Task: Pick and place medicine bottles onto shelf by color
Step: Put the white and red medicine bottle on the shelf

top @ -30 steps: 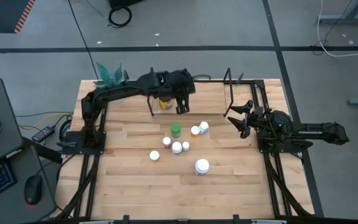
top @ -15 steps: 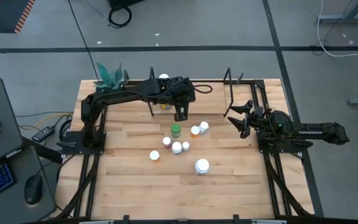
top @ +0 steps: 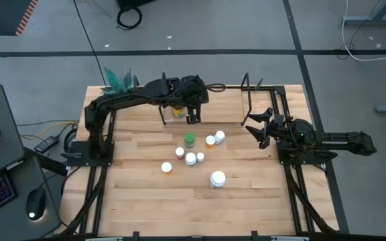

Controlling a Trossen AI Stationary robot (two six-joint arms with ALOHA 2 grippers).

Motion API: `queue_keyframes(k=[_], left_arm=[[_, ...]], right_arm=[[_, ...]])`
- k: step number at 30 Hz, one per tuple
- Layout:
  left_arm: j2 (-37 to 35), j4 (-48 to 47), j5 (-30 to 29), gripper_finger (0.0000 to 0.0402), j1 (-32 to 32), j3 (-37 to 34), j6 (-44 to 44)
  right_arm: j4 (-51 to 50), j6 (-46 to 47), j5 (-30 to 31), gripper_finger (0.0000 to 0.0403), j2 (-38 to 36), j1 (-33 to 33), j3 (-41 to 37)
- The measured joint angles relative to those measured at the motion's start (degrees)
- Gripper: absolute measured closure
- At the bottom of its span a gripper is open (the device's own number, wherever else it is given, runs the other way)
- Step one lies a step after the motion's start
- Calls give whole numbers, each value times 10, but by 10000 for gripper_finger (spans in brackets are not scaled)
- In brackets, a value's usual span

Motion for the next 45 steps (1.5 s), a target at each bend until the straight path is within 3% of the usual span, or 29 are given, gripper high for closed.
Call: queue_keyframes(k=[12, 26, 29, 37, 45], left_arm=[[-7, -36, 17, 390, 22, 0, 20], [-146, -79, 18, 390, -44, -3, -10], [-177, -53, 17, 392, -59, -62, -20], [-292, 127, 17, 393, -82, -326, -42], [-376, 232, 17, 387, -116, -449, -87]], right_arm=[[0, 0, 0, 114, 0, 0, 0], [0, 0, 0, 114, 0, 0, 0], [0, 0, 0, 114, 0, 0, 0], [0, 0, 0, 114, 0, 0, 0], [0, 0, 0, 114, 0, 0, 0]])
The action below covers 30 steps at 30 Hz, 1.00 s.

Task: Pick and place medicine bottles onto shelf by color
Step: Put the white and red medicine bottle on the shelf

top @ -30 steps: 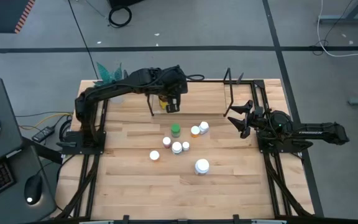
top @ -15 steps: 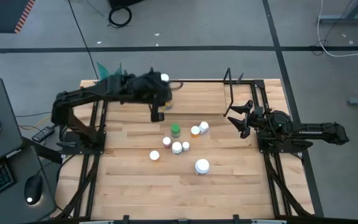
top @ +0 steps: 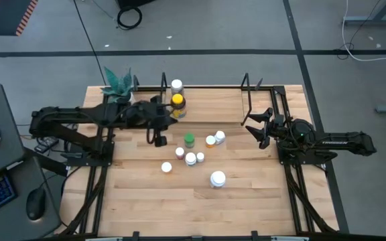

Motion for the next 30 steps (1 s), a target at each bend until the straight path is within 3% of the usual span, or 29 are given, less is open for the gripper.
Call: queue_keyframes(k=[15, 30], left_arm=[[-125, 168, -7, 388, -73, -179, -28], [-177, 131, -38, 381, -105, -236, -66]], right_arm=[[5, 0, 0, 114, 0, 0, 0], [5, 0, 0, 114, 0, 0, 0]])
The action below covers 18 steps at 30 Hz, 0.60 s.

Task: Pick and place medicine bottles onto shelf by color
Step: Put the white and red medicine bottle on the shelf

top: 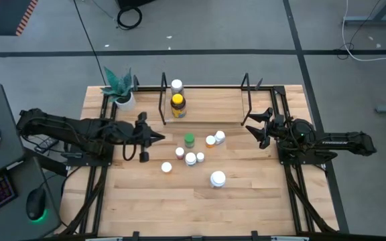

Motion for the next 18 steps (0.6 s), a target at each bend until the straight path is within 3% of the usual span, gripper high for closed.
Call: queue_keyframes(k=[6, 10, 18], left_arm=[[0, -28, -17, 381, 0, 0, -28], [0, -9, -64, 384, 4, 0, -22], [-3, -51, -81, 388, -13, 0, -66]], right_arm=[[0, 0, 0, 114, 0, 0, 0], [0, 0, 0, 114, 0, 0, 0], [0, 0, 0, 114, 0, 0, 0]])
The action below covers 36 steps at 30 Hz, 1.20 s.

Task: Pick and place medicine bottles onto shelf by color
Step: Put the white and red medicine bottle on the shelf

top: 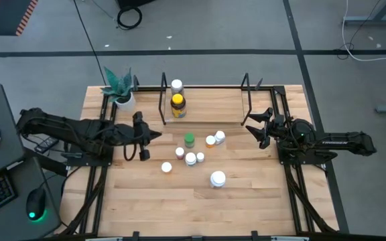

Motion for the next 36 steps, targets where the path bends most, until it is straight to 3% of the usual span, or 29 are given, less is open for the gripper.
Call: queue_keyframes(k=[9, 17, 21, 27, 29, 33, 36], left_arm=[[0, -8, -32, 389, -46, -3, -8], [0, 143, -32, 392, -54, -107, 8], [0, 200, -32, 390, -54, -131, 30], [0, 195, -16, 396, -54, -133, 38], [0, 202, 7, 396, -54, -144, 34], [-3, 219, 13, 391, -58, -189, 11], [-22, 264, 12, 393, -58, -222, 11]], right_arm=[[0, 0, 0, 114, 0, 0, 0], [2, -3, 0, 114, 0, 0, 0], [109, -110, 15, 114, -1, -4, 0], [241, -123, 17, 114, 0, -4, 0], [263, -108, 16, 114, 0, -4, 0], [248, 16, 16, 114, 1, -1, 0], [231, 6, 17, 114, 6, -6, 0]])
